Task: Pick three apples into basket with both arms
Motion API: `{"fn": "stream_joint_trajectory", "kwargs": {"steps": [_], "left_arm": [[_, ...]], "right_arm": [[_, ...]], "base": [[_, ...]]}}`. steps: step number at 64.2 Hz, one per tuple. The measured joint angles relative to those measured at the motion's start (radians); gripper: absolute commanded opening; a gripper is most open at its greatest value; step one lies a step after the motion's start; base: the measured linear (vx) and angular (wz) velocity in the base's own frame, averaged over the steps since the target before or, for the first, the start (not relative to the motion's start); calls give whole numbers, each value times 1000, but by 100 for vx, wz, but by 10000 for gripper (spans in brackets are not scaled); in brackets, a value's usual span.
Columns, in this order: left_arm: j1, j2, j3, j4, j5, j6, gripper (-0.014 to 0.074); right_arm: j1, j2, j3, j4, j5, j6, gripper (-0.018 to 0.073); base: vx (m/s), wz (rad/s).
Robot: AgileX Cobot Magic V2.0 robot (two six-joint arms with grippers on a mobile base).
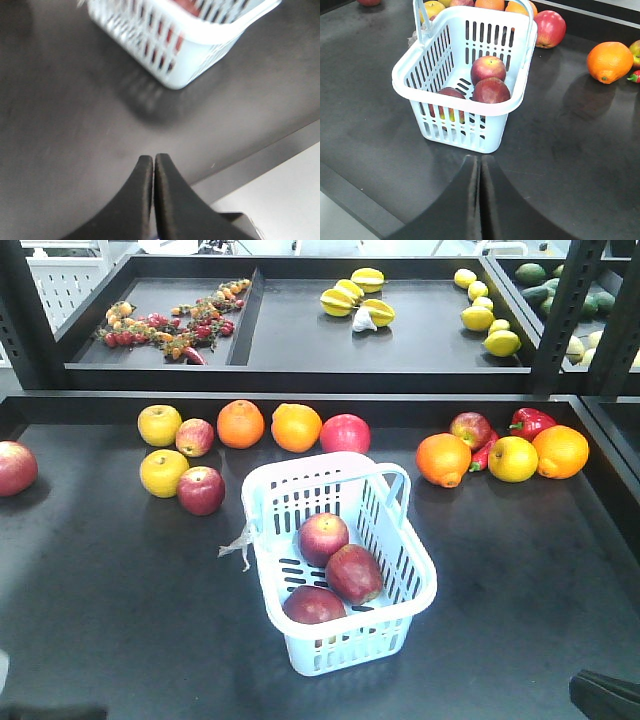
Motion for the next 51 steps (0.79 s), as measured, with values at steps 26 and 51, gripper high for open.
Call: {"fn": "stream_joint_trajectory", "kwargs": {"steps": [26,51], "left_arm": [[1,-303,219,59,-197,-114,-8],[288,-534,219,227,-185,-91,-8]], "right_arm": [[0,0,0,0,-1,0,-4],[0,0,0,0,0,0,-4]], "base": [[0,0],[0,0]]}}
